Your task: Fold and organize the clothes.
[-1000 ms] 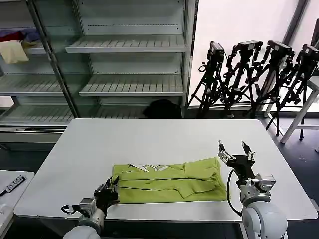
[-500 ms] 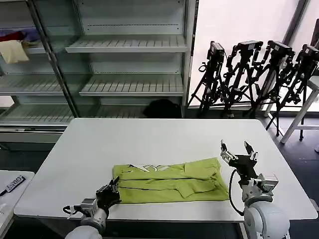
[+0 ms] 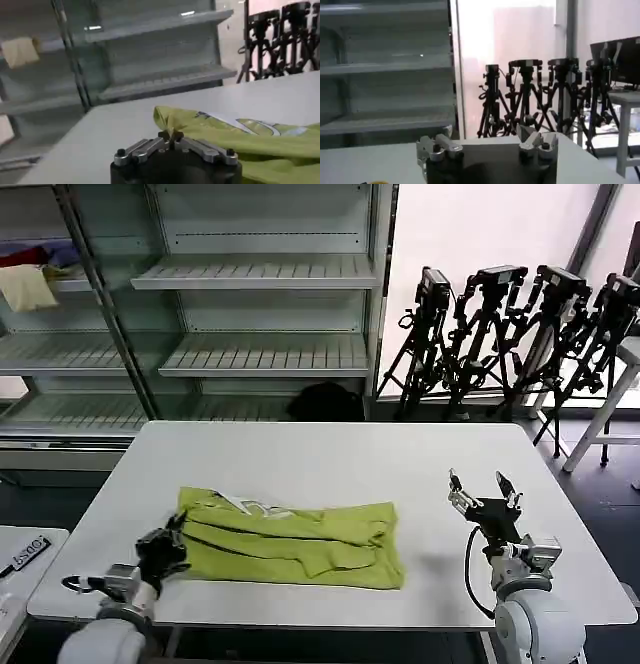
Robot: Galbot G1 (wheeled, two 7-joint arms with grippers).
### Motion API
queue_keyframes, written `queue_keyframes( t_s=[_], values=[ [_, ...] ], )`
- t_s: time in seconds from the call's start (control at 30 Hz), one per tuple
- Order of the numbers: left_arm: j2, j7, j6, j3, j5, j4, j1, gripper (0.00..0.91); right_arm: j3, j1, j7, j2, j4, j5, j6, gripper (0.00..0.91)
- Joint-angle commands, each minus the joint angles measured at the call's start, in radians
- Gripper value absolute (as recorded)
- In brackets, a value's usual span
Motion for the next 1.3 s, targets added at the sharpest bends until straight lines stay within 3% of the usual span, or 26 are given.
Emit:
queue_keyframes(
  t_s=[0.03, 0.2, 0.4, 0.6, 1.3],
  values=[
    [0.240, 0.147, 0.002, -0.254, 0.077, 0.043, -0.028, 0.000, 0.001, -0.006, -0.001, -0.001, -0.023, 0.001, 0.005, 0.907],
    [0.231, 0.133, 0.072, -0.199, 0.026, -0.059, -0.039, 0.000, 0.005, -0.017, 0.000, -0.001, -0.033, 0.000, 0.014, 0.907],
    [0.050, 0.047, 0.150, 0.099, -0.029, -0.244, -0.014, 0.000, 0.014, -0.034, -0.002, -0.004, -0.033, -0.003, 0.017, 0.907],
    [-0.014, 0.005, 0.162, 0.303, -0.030, -0.262, -0.011, 0.000, 0.015, -0.043, -0.002, -0.002, -0.034, -0.007, 0.017, 0.907],
    [-0.088, -0.096, 0.182, 0.502, -0.048, -0.048, -0.141, 0.000, -0.008, -0.037, -0.005, 0.016, -0.050, -0.043, 0.018, 0.907]
  ],
)
